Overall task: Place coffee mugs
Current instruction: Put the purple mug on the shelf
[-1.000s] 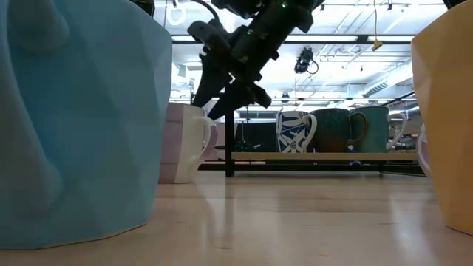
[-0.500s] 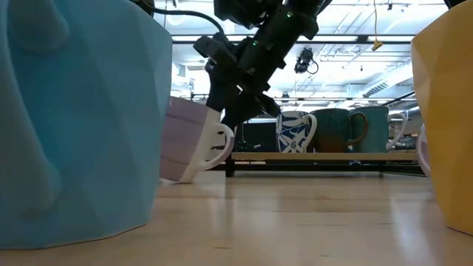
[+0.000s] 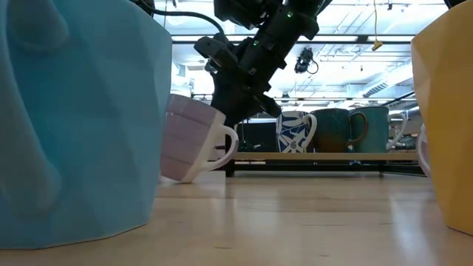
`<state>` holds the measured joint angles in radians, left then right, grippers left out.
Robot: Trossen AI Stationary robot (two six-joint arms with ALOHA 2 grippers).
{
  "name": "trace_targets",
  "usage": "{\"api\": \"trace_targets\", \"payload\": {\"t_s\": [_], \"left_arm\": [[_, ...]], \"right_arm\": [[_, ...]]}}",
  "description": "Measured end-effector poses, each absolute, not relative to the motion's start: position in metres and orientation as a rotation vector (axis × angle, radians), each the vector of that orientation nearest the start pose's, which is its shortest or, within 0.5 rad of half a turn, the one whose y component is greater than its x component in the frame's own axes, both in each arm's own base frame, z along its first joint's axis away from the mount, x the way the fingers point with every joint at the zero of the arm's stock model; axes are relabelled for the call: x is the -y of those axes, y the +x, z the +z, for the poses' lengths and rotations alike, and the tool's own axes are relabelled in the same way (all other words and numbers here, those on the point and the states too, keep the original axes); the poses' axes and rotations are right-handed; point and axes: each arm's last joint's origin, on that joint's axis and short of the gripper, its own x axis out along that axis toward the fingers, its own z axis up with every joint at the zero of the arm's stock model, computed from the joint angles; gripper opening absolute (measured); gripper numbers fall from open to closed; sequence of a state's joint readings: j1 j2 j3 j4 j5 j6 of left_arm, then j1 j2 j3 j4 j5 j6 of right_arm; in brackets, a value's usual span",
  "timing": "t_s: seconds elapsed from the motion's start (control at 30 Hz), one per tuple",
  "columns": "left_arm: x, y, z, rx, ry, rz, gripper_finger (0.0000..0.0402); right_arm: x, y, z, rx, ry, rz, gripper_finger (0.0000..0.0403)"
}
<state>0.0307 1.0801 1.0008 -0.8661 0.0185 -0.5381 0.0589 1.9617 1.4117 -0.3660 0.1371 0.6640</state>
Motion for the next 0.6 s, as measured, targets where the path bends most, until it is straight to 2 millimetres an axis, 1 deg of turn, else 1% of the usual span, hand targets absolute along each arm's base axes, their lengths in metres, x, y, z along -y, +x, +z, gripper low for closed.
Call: {"api": "trace_targets", "payload": {"t_s": [0.3,0.47,0.6], "left_arm": [[-0.0056,0.2011,0.2983,-0.92,-0.52,0.265,0.0137],[-0.0056,0.2011,0.2983,-0.92,-0.52,0.265,0.0137],[-0.0056,0.2011,0.2983,-0.92,-0.52,0.265,0.0137]], "right_arm": [[-0.0206,0.4188,0.194,-0.853,0.526,-0.371,0.0025],[-0.0206,0.4189,0.1943,-0.852,0.526,-0.371,0.0021],[-0.0206,0.4189,0.1943,-0.852,0.526,-0.371,0.0028]]}}
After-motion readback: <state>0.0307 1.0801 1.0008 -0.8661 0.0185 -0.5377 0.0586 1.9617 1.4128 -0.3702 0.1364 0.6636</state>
